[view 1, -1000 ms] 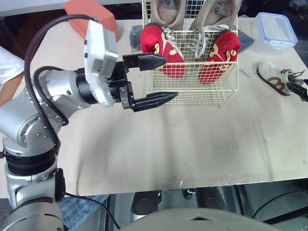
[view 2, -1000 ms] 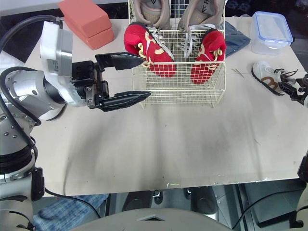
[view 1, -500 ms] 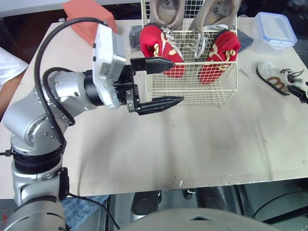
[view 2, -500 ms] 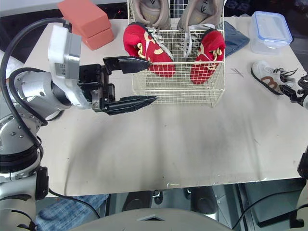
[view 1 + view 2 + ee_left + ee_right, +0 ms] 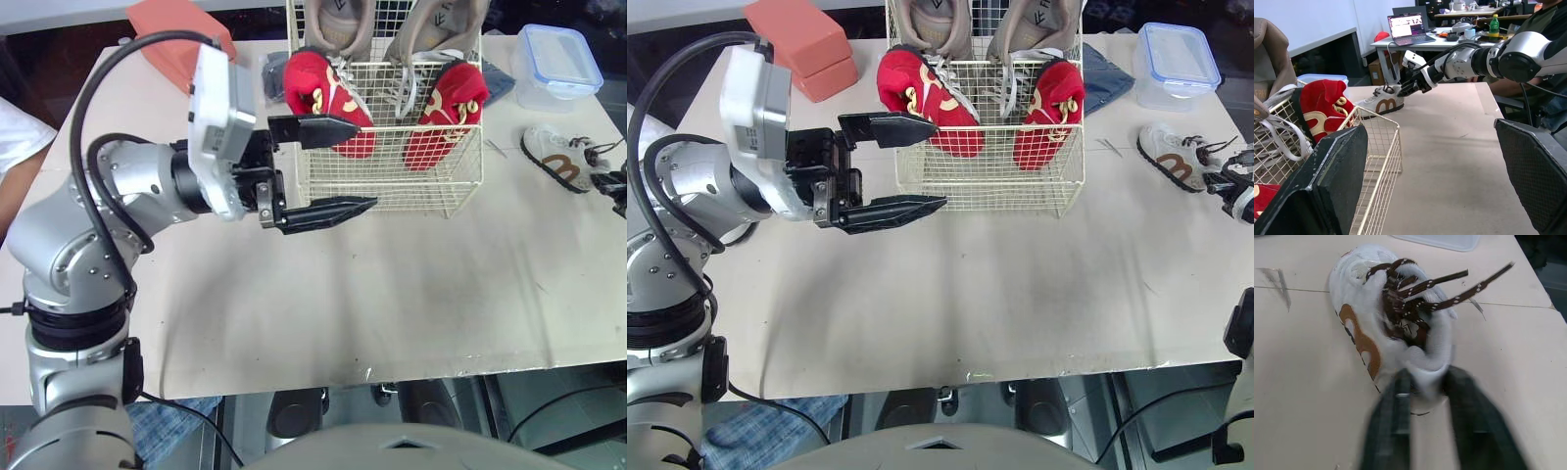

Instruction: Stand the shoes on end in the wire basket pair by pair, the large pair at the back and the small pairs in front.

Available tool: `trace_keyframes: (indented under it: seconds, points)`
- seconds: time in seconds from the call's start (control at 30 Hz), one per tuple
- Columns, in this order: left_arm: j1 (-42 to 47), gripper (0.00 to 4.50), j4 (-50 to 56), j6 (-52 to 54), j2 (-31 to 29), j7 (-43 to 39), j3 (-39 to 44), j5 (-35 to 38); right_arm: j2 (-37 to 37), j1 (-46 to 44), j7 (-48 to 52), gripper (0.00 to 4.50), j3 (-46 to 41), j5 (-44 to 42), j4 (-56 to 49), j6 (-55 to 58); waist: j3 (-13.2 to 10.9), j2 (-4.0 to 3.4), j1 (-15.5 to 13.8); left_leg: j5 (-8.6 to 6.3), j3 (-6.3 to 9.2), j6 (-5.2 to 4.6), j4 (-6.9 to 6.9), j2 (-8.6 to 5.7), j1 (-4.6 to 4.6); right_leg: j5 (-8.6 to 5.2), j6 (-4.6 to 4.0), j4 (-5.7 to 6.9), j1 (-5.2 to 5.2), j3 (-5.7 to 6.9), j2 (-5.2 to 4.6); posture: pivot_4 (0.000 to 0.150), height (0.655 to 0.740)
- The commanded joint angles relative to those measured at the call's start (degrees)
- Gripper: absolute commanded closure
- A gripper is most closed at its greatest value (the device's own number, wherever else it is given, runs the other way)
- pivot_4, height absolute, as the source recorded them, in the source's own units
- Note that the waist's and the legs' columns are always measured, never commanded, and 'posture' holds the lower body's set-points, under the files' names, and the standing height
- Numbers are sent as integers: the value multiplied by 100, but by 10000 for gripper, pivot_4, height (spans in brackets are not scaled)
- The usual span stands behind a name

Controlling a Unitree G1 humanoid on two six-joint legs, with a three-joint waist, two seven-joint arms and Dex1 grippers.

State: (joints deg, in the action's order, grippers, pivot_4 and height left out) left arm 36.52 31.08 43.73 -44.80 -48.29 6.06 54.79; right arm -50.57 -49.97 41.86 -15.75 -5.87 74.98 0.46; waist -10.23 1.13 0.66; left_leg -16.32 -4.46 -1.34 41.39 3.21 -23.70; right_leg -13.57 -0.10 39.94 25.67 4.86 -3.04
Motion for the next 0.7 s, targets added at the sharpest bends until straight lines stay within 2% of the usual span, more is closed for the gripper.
trace_keyframes:
  seconds: [0.03, 0.3, 0.53, 0.7]
  points:
    - [190, 0, 157, 52, 6, 63, 6, 126, -50, -146, 37, 44140, -67, -24, -87, -138, 0, 0, 1, 0, 0, 0, 0, 0, 0, 0, 0, 0, 0, 0, 0, 1500, 6860]
    - [353, 0, 76, 77, 68, 109, -155, 49, -105, -131, 77, 44140, -281, -244, -258, -485, 0, -1, 1, 0, -1, 0, 0, 0, 0, 0, 0, 0, 0, -1, 0, 1500, 6860]
    - [256, 0, -59, -37, 20, -65, -104, -87, -180, 233, 656, 44140, -896, -889, -938, -1528, -2, -3, -6, 0, 0, 0, 0, 0, 0, 0, 0, 0, 0, 1, 1, 1500, 6860]
    - [256, 0, -277, -159, -54, -313, -73, -281, 58, 888, 1178, 44140, -1534, -1844, -2660, -1708, -3, -5, -34, 0, 3, 1, 0, 0, -2, 0, 0, -1, 0, 4, 0, 1500, 6860]
